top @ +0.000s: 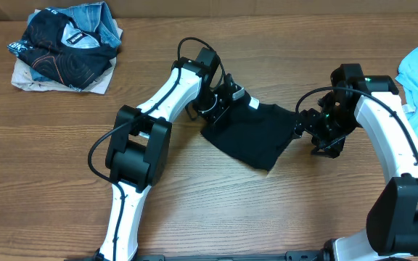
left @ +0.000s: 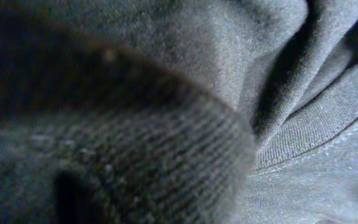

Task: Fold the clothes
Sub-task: 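Carry the folded shirt with the left gripper to the clothes stack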

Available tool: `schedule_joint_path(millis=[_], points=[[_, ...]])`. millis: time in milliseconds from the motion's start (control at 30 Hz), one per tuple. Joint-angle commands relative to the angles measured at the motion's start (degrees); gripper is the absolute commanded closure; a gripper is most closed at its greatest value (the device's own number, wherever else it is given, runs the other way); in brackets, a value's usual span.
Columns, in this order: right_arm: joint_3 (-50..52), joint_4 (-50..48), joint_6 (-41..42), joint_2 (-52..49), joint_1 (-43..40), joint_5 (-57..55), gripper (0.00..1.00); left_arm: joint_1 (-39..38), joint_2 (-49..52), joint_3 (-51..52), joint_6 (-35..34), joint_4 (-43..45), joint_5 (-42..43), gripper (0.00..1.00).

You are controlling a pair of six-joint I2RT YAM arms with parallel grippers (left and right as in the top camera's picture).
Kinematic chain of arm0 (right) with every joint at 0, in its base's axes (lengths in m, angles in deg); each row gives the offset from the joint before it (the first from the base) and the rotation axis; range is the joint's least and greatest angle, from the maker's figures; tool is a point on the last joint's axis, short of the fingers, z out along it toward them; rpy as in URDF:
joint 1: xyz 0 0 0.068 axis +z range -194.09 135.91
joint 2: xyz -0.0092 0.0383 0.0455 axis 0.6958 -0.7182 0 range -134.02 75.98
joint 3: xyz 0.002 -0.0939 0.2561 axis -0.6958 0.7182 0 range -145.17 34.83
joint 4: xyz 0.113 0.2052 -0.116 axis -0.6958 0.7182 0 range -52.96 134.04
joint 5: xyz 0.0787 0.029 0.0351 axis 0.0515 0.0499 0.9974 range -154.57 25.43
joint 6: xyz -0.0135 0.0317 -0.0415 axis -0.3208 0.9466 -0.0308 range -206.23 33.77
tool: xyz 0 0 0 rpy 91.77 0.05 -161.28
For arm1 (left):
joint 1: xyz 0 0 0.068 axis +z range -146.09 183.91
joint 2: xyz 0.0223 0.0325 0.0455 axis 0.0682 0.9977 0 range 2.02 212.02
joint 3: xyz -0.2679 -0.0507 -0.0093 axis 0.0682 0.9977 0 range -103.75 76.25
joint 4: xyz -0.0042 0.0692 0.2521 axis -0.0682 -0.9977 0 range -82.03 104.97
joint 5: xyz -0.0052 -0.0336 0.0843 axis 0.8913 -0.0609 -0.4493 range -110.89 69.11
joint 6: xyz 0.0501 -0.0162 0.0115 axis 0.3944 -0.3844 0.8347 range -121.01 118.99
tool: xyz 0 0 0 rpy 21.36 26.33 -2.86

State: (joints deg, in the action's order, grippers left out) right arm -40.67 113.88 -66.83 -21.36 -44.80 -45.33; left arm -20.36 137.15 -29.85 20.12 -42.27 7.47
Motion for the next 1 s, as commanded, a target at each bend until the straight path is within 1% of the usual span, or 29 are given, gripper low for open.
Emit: schedule_joint_path(millis=[0, 167, 333, 533, 800, 967], points=[[0.3, 0.1, -0.9, 1.6, -0.1, 0.3, 0.27, 2.1, 0.7, -0.6, -1.0, 2.1, -13.6, 0.96], [0.3, 0.2, -1.3, 1.6, -0.1, 0.3, 0.27, 6.6, 0.7, -2.3, -0.3, 2.2, -18.1, 0.96], [0.3, 0.7, -1.3, 1.6, -0.1, 0.3, 0.26, 12.4, 0.7, -5.7, -0.1, 1.2, -18.4, 0.96], [0.3, 1.0, -1.3, 1.6, -0.1, 0.3, 0.27, 18.6, 0.7, -12.2, 2.7, -2.8, -18.4, 0.96], [0.3, 1.6, -1.2, 1.6, -0.1, 0.3, 0.27, 23.1, 0.7, -20.2, 4.2, -5.4, -19.1, 0.96], [0.3, 2.8, -1.3, 1.6, -0.1, 0.2, 0.27, 25.0, 0.7, -25.1, 4.2, -7.2, -23.4, 0.96]])
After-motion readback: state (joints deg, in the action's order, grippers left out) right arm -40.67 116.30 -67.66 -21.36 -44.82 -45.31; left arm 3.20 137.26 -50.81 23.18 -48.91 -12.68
